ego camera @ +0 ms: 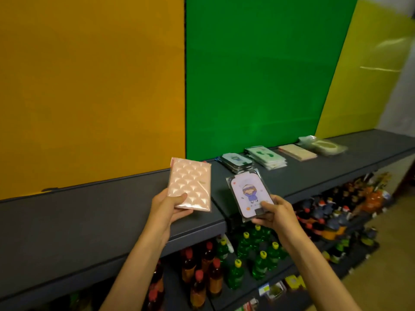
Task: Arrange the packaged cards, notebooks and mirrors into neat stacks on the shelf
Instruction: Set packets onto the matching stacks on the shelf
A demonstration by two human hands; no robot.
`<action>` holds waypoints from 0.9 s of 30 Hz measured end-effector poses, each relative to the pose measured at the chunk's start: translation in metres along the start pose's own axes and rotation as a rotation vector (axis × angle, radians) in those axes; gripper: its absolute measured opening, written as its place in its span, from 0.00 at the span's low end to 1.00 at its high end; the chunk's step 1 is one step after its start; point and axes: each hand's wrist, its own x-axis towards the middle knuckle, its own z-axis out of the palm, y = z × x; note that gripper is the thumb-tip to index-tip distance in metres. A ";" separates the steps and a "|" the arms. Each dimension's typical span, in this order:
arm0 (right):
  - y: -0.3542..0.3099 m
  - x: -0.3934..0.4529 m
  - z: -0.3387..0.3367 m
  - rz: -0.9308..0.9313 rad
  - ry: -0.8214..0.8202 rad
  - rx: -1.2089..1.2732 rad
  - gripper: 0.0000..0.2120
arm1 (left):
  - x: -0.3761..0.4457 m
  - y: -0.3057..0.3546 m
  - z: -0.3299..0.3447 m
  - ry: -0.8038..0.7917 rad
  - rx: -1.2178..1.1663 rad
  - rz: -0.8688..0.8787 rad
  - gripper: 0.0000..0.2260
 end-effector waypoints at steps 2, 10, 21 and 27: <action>-0.003 0.008 -0.037 -0.008 -0.015 -0.002 0.05 | -0.004 -0.012 0.037 0.019 -0.015 0.017 0.13; -0.001 0.049 -0.140 0.024 -0.085 0.025 0.07 | -0.009 -0.044 0.136 0.126 -0.034 0.080 0.12; -0.008 0.139 -0.154 0.016 -0.228 0.016 0.08 | 0.045 -0.053 0.172 0.311 -0.036 0.149 0.15; -0.028 0.216 -0.115 0.014 -0.311 0.000 0.09 | 0.090 -0.056 0.179 0.408 -0.095 0.168 0.14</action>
